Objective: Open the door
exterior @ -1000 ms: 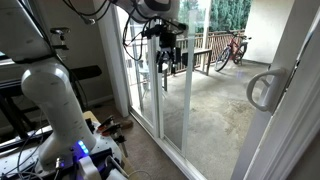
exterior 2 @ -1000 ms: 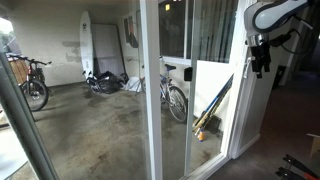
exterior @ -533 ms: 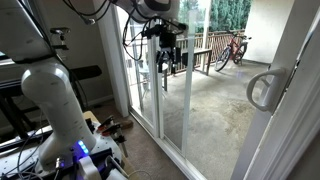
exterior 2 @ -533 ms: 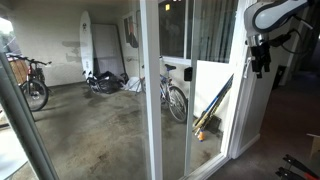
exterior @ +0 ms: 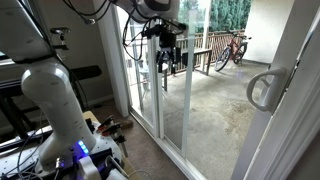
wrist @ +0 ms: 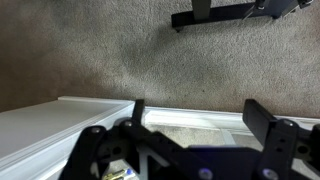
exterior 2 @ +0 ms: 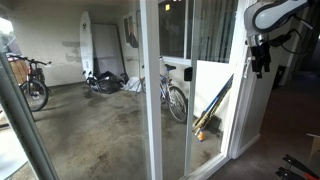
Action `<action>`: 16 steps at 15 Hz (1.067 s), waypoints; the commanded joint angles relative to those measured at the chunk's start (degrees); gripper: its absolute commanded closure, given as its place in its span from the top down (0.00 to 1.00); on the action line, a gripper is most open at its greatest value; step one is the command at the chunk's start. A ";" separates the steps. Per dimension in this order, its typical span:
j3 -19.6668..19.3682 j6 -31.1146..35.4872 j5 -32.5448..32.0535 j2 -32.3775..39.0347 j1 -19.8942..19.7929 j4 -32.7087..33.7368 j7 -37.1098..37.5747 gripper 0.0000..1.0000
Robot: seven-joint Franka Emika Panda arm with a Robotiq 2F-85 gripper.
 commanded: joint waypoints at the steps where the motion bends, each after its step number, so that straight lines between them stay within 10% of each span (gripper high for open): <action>1: -1.20 4.55 -0.21 -0.88 0.58 -2.07 0.52 1.00; 16: -15.38 37.57 -1.07 3.00 -6.78 -8.95 -15.24 1.00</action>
